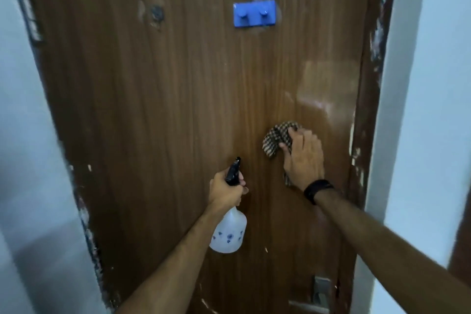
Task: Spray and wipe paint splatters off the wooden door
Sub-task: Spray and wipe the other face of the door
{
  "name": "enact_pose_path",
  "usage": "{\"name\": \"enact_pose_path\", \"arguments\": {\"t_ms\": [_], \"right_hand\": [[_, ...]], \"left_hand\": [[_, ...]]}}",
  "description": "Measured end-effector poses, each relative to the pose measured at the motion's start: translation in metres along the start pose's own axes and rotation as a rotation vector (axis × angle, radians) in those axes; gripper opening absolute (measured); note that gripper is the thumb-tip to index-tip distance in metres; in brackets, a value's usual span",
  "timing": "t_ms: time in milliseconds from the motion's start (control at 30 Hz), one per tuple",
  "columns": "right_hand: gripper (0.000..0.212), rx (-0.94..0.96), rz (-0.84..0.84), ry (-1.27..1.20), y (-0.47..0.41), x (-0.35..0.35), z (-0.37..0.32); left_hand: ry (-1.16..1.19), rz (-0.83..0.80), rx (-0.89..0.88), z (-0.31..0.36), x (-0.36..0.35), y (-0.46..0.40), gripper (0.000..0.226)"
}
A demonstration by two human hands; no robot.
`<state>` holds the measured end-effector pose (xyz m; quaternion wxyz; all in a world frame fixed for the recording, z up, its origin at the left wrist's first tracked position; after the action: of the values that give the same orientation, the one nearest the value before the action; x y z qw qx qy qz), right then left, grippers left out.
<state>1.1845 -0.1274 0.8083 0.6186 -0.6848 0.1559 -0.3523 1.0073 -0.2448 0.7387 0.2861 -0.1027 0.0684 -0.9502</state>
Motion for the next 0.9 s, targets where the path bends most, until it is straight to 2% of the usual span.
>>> {"name": "enact_pose_path", "arguments": {"t_ms": [100, 233, 300, 400, 467, 533, 600, 700, 767, 900], "right_hand": [[0.031, -0.020, 0.044, -0.005, -0.067, 0.006, -0.031], [0.035, 0.043, -0.028, 0.044, -0.095, -0.020, -0.090], [0.039, 0.172, -0.077, 0.075, -0.088, -0.036, -0.126], [0.047, 0.474, -0.213, 0.101, -0.075, -0.062, -0.182], [0.050, 0.577, -0.244, 0.135, -0.086, -0.070, -0.208], [0.039, 0.509, -0.200, 0.138, -0.117, -0.068, -0.219], [0.029, 0.340, -0.130, 0.118, -0.163, -0.061, -0.228], [0.030, 0.145, -0.038, 0.065, -0.218, -0.054, -0.244], [0.032, 0.142, -0.022, 0.068, -0.235, -0.062, -0.265], [0.036, 0.278, -0.094, 0.071, -0.235, -0.090, -0.318]], "left_hand": [[-0.024, 0.039, -0.044, 0.028, 0.038, -0.012, 0.018], [-0.046, 0.073, -0.063, 0.042, 0.090, -0.026, 0.014], [-0.052, 0.066, -0.060, 0.041, 0.112, -0.029, 0.014], [-0.060, 0.067, -0.056, 0.039, 0.148, -0.030, 0.014], [-0.071, 0.073, -0.047, 0.035, 0.173, -0.031, 0.014], [-0.086, 0.061, -0.040, 0.035, 0.193, -0.035, 0.014], [-0.107, 0.059, -0.057, 0.042, 0.218, -0.041, 0.015], [-0.112, 0.095, -0.098, 0.065, 0.255, -0.053, 0.016], [-0.107, 0.110, -0.125, 0.083, 0.277, -0.059, 0.017], [-0.096, 0.154, -0.165, 0.109, 0.315, -0.066, 0.016]]}}
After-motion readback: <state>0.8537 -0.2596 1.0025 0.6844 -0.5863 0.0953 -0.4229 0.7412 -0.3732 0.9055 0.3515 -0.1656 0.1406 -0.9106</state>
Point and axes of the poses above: each hand's wrist, its own y-axis away from the middle knuckle, its own x-axis out of the back of the hand, z = x × y, the point moved 6 cm from there along -y, towards the middle knuckle, and after that the axes turned 6 degrees about -z, right-handed, at the moved point
